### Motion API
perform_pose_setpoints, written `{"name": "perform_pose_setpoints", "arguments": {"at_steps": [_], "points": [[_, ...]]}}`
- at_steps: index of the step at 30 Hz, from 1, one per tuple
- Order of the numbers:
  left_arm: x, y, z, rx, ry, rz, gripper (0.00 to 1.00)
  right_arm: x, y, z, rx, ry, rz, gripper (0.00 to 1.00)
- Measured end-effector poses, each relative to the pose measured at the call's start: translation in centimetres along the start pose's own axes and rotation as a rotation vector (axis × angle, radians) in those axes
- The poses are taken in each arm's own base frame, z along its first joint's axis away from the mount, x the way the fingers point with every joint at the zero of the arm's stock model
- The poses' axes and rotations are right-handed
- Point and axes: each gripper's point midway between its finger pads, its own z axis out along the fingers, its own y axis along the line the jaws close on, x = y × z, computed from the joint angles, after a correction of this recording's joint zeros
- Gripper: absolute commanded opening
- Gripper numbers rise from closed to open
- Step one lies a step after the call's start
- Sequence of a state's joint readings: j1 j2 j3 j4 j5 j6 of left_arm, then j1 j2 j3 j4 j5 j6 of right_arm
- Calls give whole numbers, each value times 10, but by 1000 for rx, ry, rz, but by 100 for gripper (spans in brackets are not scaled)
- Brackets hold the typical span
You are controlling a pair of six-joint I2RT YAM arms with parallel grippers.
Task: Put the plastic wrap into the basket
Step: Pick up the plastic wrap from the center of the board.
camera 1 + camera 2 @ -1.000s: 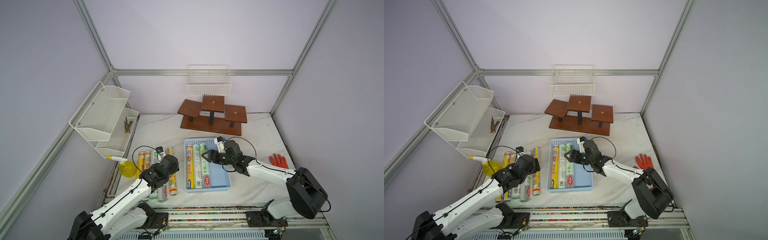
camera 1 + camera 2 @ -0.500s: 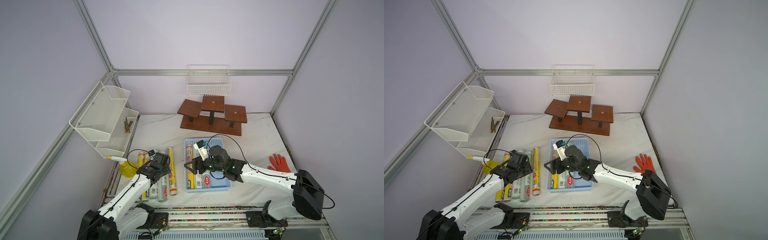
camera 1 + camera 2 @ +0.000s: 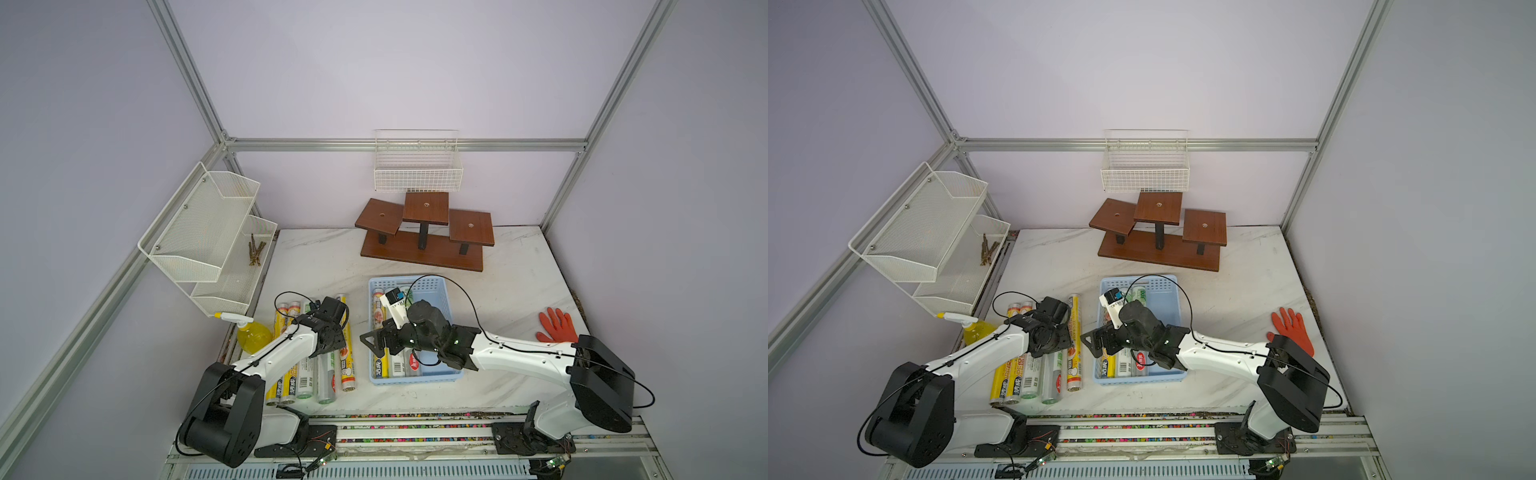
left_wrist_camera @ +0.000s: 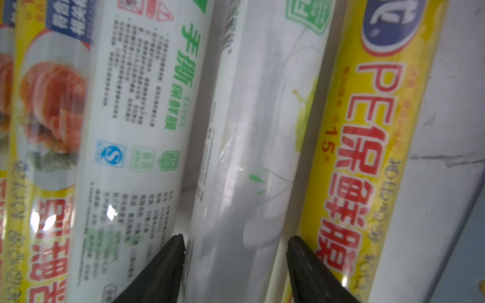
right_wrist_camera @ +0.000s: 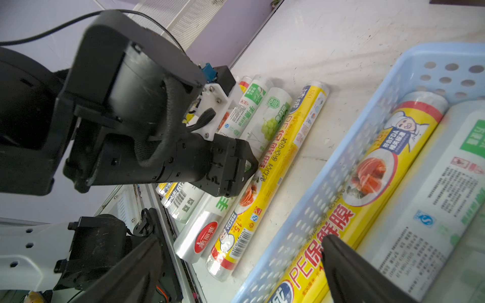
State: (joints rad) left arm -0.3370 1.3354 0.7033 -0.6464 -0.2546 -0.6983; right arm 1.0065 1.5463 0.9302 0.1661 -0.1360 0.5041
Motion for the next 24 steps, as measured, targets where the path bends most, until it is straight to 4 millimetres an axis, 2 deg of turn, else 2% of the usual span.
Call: {"name": "perform_pose_setpoints", "arguments": {"at_steps": [7,16,24], "points": [[4,-10,7,30,45,54,68,22,-17,10,35,36,46,99],[12,-24,18,99,117,108,66,19,-18,10,40,15,64,99],[2,-29,22,116,121,112,59,18,-20,5,52,3,63,99]]}}
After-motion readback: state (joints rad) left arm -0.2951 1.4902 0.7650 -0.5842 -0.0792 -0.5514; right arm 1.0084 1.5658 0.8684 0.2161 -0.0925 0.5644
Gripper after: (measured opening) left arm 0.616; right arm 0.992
